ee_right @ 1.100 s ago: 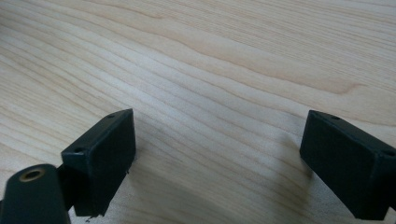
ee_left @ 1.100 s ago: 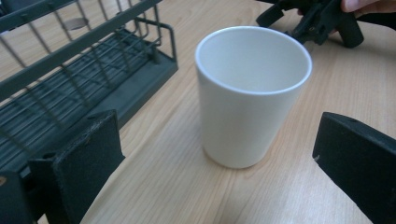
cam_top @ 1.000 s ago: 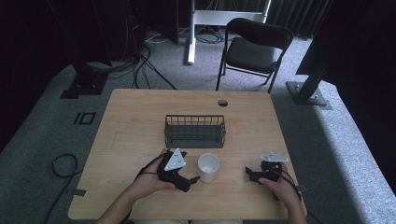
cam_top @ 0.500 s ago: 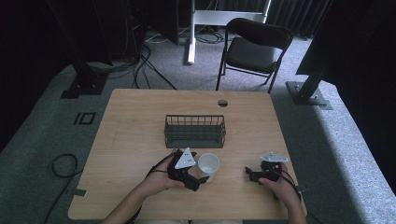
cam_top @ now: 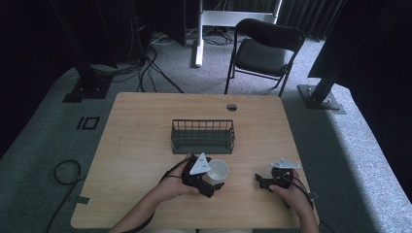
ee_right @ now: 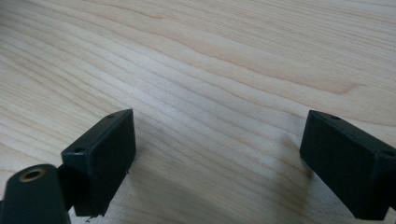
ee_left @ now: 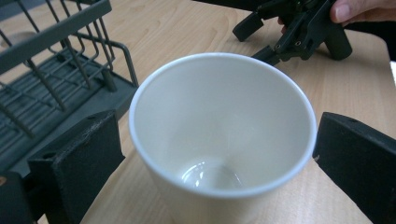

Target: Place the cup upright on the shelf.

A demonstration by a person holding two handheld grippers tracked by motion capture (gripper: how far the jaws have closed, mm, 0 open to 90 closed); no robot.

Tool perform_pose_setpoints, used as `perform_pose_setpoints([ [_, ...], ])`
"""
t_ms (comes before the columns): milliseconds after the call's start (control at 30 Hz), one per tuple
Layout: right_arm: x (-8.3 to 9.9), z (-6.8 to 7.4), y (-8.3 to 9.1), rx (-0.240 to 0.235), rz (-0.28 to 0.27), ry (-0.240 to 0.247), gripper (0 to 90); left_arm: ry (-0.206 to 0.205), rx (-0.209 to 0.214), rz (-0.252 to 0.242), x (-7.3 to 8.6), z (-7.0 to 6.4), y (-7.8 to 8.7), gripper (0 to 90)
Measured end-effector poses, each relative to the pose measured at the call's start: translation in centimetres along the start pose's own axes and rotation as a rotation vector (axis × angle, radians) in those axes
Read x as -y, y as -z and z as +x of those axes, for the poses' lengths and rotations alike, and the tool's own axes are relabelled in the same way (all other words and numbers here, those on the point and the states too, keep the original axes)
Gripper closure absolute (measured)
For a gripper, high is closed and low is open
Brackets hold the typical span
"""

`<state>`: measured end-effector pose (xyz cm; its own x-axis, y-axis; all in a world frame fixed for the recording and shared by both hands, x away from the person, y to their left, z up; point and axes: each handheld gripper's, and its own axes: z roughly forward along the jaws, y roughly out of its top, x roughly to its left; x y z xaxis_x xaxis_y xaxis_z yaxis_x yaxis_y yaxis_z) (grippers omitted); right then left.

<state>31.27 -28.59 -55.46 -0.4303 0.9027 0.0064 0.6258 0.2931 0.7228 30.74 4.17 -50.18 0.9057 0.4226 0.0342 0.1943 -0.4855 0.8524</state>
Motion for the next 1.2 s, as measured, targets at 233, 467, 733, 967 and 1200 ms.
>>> perform_pose_setpoints([
  [233, 0.0, -0.1, 0.0, -0.007, -0.001, 0.006, 10.1, 0.019, 0.004, -0.028, -0.7, 0.0, -0.6, 3.1],
  [467, 0.1, -0.1, 0.1, -0.008, -0.001, 0.008, 10.1, 0.039, -0.005, -0.03, -0.6, 0.2, -1.1, 5.9],
  [733, 0.1, -0.1, 0.1, -0.008, 0.0, 0.007, 10.1, 0.051, -0.007, -0.027, -0.5, 0.0, -1.5, 20.1],
  [967, 0.1, -0.1, 0.1, -0.008, -0.001, 0.008, 10.1, 0.035, 0.023, -0.023, -1.1, -0.3, -1.0, 20.4],
  [1200, 0.1, -0.1, 0.1, -0.008, -0.001, 0.008, 10.1, -0.014, 0.041, -0.014, -1.9, -0.9, -0.5, 20.4],
])
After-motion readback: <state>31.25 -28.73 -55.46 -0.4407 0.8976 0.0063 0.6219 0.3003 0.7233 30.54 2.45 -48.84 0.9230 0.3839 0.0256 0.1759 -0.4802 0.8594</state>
